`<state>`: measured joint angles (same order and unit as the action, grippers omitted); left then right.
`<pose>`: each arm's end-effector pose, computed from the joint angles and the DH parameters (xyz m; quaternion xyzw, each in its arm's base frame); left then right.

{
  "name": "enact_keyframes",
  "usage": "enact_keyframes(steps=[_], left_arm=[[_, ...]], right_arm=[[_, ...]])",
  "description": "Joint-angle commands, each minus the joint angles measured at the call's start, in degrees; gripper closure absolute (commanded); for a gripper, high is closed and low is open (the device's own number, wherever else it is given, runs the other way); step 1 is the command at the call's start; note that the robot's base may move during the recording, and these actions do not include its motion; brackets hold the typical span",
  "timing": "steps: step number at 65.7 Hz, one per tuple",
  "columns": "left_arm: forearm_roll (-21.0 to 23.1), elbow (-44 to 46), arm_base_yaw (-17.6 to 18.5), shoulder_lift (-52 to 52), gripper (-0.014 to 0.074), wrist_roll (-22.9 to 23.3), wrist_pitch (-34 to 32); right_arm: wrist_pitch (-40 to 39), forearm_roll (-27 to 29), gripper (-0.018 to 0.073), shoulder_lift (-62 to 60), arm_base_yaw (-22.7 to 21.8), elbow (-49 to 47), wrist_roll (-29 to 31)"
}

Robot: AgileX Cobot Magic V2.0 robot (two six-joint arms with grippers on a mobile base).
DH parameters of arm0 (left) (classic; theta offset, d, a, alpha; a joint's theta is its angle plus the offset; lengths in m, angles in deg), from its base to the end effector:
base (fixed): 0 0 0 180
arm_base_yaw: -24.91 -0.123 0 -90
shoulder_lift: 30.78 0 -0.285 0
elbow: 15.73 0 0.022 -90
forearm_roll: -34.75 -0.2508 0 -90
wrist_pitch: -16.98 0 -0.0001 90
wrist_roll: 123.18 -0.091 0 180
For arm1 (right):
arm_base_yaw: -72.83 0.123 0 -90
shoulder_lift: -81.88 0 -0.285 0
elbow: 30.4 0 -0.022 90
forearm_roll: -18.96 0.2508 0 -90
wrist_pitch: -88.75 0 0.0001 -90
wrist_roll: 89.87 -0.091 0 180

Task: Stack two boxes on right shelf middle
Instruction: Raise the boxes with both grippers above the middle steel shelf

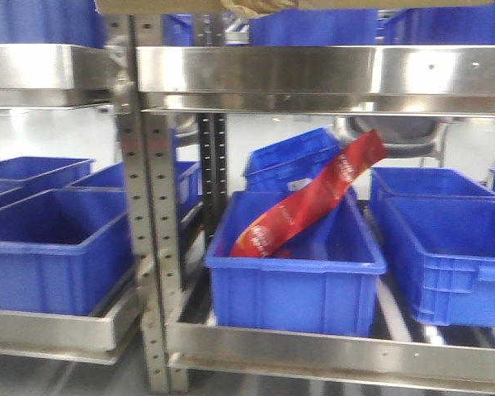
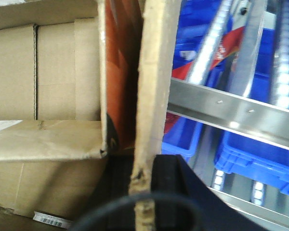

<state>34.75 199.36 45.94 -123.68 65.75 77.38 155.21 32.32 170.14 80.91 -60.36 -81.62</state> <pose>0.2754 -0.1059 0.5168 0.0904 0.8533 -0.1327 0.4960 0.2613 0.0566 0.5083 -0.1332 0.8699 0.1153 0.4606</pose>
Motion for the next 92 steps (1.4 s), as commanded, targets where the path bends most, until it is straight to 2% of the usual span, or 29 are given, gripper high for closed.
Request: enact_keyframes(steps=[1, 92], left_arm=[[-0.85, 0.42, -0.32, 1.02, 0.0708, -0.80, -3.26], [-0.83, 0.42, -0.32, 0.92, 0.0708, -0.80, -3.26]], right_arm=[[-2.70, -1.96, 0.0711, -0.50, -0.44, -0.62, 0.36], [-2.70, -1.96, 0.0711, -0.50, -0.44, -0.62, 0.36]])
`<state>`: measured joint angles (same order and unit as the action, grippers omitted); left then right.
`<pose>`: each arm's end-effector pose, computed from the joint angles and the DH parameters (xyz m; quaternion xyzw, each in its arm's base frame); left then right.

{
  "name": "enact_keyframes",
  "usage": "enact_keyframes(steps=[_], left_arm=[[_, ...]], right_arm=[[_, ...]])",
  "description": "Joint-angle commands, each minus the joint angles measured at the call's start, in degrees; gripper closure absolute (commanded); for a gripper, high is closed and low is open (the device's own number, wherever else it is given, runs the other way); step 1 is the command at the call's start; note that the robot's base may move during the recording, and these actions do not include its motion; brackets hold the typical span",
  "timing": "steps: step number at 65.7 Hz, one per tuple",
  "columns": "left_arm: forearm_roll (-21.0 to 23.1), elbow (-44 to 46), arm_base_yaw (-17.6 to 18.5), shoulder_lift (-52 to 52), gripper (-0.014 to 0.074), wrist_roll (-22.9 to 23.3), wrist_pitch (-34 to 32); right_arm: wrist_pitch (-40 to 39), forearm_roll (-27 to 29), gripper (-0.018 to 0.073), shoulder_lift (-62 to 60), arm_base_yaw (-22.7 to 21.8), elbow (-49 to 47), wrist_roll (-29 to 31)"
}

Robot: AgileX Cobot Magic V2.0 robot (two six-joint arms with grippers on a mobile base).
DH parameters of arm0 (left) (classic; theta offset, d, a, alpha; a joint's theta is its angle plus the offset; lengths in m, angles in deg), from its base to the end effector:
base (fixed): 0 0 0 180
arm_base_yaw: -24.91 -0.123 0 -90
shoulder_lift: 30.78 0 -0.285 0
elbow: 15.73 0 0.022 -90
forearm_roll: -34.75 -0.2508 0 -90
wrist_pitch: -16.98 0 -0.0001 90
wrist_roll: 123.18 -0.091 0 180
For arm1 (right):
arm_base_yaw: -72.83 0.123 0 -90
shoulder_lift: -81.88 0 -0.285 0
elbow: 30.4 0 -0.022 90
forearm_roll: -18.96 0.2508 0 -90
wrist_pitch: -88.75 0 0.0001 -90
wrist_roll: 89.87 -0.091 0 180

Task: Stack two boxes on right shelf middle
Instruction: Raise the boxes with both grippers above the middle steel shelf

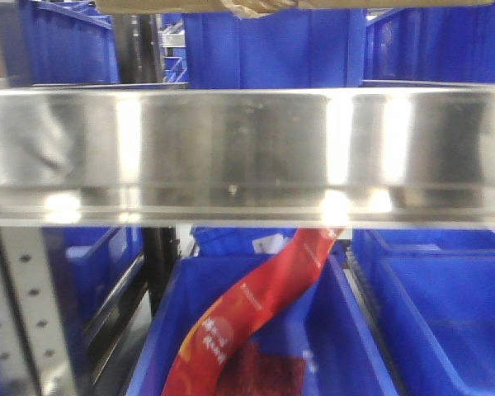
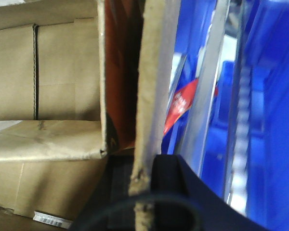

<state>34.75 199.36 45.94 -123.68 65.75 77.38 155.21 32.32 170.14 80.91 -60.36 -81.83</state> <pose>0.2754 -0.1059 0.5168 0.0904 0.8533 -0.1327 0.4960 0.2613 0.0566 0.5083 -0.1316 0.8702 0.1162 0.4604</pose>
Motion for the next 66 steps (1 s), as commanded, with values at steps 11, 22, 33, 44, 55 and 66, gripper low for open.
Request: enact_keyframes(steps=[11, 22, 33, 44, 55, 66], left_arm=[[-0.83, 0.42, -0.32, 0.92, 0.0708, -0.80, -3.26], [-0.83, 0.42, -0.32, 0.82, 0.0708, -0.80, -3.31], [-0.83, 0.42, -0.32, 0.82, 0.0708, -0.80, -3.42], [-0.83, 0.42, -0.32, 0.82, 0.0708, -0.80, -3.42], [-0.83, 0.42, -0.32, 0.82, 0.0708, -0.80, -3.42], [-0.83, 0.42, -0.32, 0.82, 0.0708, -0.80, -3.42]], right_arm=[[-2.70, -1.96, 0.0711, -0.50, -0.44, -0.62, 0.56], [-2.70, -1.96, 0.0711, -0.50, -0.44, -0.62, 0.56], [-2.70, -1.96, 0.0711, -0.50, -0.44, -0.62, 0.56], [-2.70, -1.96, 0.0711, -0.50, -0.44, -0.62, 0.56], [-2.70, -1.96, 0.0711, -0.50, -0.44, -0.62, 0.56], [-2.70, -1.96, 0.0711, -0.50, -0.44, -0.62, 0.56]])
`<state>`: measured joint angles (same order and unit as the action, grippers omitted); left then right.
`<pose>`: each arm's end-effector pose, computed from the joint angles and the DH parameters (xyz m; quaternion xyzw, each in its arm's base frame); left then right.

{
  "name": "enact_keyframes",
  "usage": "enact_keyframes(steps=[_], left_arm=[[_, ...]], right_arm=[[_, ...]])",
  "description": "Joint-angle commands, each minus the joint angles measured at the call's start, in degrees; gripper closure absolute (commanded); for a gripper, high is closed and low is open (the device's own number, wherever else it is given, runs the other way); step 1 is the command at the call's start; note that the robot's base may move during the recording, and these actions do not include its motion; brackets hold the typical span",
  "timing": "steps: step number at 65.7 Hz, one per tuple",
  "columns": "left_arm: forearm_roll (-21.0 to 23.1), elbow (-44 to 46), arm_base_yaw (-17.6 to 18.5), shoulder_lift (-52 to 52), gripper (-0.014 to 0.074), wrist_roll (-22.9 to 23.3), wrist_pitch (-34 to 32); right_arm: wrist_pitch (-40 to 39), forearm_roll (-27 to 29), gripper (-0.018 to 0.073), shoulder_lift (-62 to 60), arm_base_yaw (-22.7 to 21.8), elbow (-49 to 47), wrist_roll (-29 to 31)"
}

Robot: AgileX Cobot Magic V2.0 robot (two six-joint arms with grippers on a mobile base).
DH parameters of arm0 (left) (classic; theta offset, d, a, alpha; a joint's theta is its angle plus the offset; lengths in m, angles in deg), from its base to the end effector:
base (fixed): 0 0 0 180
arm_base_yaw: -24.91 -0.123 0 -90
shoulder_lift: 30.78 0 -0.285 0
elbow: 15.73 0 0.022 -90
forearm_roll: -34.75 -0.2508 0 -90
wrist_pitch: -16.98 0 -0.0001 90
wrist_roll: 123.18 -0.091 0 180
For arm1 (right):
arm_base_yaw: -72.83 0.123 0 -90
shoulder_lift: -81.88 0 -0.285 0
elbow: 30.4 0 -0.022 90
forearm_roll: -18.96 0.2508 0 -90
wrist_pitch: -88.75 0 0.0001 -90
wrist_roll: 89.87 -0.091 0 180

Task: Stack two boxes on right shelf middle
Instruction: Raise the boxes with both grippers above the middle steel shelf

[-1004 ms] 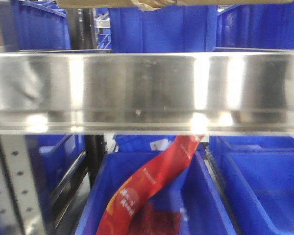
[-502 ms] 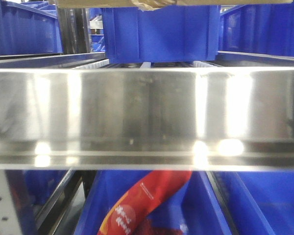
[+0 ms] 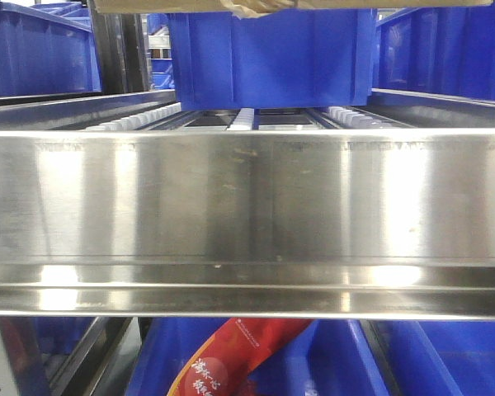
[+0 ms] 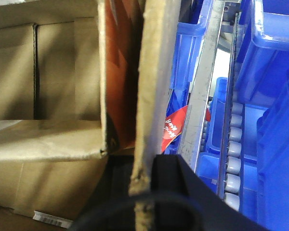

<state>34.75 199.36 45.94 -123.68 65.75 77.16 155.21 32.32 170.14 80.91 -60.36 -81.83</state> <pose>0.2756 -0.1060 0.5171 0.0903 0.8523 -0.1331 0.4976 0.2613 0.0566 0.5083 -0.1316 0.8702 0.1162 0.4604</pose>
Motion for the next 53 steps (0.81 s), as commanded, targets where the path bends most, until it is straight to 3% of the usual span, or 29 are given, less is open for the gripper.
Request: enact_keyframes(steps=[1, 53], left_arm=[[-0.83, 0.42, -0.32, 0.82, 0.0708, -0.80, -3.21], [-0.83, 0.42, -0.32, 0.82, 0.0708, -0.80, -4.21]], right_arm=[[-2.70, -1.96, 0.0711, -0.50, -0.44, -0.62, 0.56], [-4.24, -1.96, 0.0711, -0.50, -0.44, -0.62, 0.56]])
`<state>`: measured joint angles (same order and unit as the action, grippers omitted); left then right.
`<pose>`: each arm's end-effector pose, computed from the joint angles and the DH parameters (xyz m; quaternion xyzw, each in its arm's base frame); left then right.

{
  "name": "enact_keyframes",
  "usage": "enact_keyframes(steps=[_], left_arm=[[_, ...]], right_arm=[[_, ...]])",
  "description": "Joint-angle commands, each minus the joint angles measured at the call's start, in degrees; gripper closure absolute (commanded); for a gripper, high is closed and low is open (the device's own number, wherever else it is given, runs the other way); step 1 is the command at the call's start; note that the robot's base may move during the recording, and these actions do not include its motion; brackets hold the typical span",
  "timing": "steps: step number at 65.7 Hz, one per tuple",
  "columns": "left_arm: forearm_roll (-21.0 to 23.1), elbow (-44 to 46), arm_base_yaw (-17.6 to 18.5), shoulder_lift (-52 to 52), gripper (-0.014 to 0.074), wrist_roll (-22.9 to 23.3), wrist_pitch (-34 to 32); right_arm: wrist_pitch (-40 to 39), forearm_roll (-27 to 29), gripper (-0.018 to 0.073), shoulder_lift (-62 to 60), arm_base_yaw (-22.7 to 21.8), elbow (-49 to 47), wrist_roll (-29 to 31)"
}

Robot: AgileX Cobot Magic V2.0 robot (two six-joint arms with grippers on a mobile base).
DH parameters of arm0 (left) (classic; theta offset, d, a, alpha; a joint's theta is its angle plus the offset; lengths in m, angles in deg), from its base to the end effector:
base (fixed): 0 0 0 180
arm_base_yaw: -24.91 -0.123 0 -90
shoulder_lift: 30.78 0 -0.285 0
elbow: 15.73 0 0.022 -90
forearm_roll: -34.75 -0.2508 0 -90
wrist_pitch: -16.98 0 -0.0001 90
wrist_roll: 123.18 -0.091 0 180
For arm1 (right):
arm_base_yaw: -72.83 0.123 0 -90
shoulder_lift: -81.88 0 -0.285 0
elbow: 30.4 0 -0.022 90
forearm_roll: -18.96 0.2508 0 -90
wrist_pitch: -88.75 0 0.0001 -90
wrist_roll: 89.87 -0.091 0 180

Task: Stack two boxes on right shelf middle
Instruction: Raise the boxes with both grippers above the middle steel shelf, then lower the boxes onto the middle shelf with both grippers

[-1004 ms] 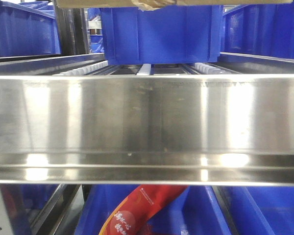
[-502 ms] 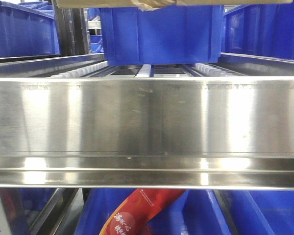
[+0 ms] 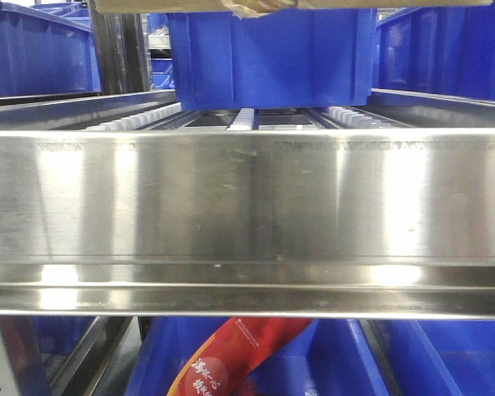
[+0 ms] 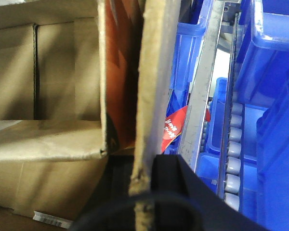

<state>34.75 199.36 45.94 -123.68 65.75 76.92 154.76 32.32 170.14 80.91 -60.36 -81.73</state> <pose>0.2758 -0.1060 0.5174 0.0902 0.8513 -0.1336 0.4993 0.2617 0.0566 0.5089 -0.1316 0.8683 0.1158 0.4640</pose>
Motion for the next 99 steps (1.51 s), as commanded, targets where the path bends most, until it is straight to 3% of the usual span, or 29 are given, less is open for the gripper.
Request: enact_keyframes(steps=[1, 22, 33, 40, 75, 81, 86, 94, 99], left_arm=[[-0.83, 0.42, -0.32, 0.82, 0.0708, -0.80, -3.96], [-0.71, 0.42, -0.32, 0.82, 0.0708, -0.80, -3.82], [-0.87, 0.42, -0.32, 0.71, 0.0708, -0.80, 5.86], [-0.87, 0.04, -0.32, 0.16, 0.0708, -2.86, 10.02], [-2.45, -3.26, -0.32, -8.76, 0.0708, -4.43, 10.02], [-2.45, -3.26, -0.32, -8.96, 0.0629, -4.43, 10.02], [-2.45, -3.26, -0.32, -8.96, 0.0503, -4.43, 10.02], [-2.45, -3.26, -0.32, -8.96, 0.0181, -4.43, 10.02], [-2.45, -3.26, -0.32, -8.73, -0.0024, -4.43, 10.02]], right_arm=[[-3.92, -1.96, 0.0711, -0.50, -0.44, -0.62, 0.47], [-4.86, -0.26, 0.0711, -0.50, -0.44, -0.62, 0.47], [3.95, 2.59, 0.0711, -0.50, -0.44, -0.62, 0.47], [3.95, 3.44, 0.0711, -0.44, -0.44, -0.02, 0.47], [0.47, 3.44, 0.0711, -0.44, -0.44, 16.81, 0.31], [-0.42, 3.44, 0.0643, -0.44, -0.44, 16.81, 0.31], [-0.42, 3.44, 0.0515, -0.44, -0.44, 16.81, 0.31], [-0.42, 3.44, 0.0157, -0.44, -0.44, 16.70, 0.31], [-0.42, 3.44, -0.0007, -0.44, -0.44, 16.34, 0.31]])
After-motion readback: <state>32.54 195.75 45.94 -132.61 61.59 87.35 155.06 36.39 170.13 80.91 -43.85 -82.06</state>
